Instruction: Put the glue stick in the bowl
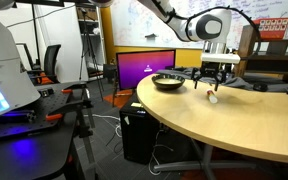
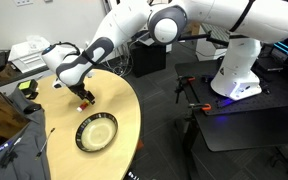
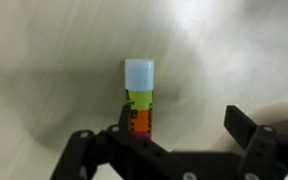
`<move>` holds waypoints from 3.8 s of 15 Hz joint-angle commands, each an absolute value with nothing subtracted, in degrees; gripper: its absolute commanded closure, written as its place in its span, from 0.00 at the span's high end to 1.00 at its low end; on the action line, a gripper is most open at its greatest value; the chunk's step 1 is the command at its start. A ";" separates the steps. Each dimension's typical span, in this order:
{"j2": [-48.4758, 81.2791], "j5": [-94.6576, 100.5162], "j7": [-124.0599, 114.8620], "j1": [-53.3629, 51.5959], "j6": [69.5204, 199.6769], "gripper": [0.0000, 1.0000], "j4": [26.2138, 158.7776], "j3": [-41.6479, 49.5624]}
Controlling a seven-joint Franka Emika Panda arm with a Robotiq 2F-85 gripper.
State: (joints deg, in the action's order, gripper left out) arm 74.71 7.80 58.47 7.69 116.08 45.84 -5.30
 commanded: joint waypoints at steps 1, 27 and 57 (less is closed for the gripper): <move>79.64 8.10 59.53 6.48 111.61 1.00 37.26 -3.98; 83.92 5.68 58.48 6.41 104.10 0.08 28.41 -3.11; 83.93 1.98 50.72 -4.22 88.54 0.08 20.56 -4.83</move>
State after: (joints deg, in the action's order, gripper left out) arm 83.93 2.12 52.04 -4.17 90.83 21.35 -5.32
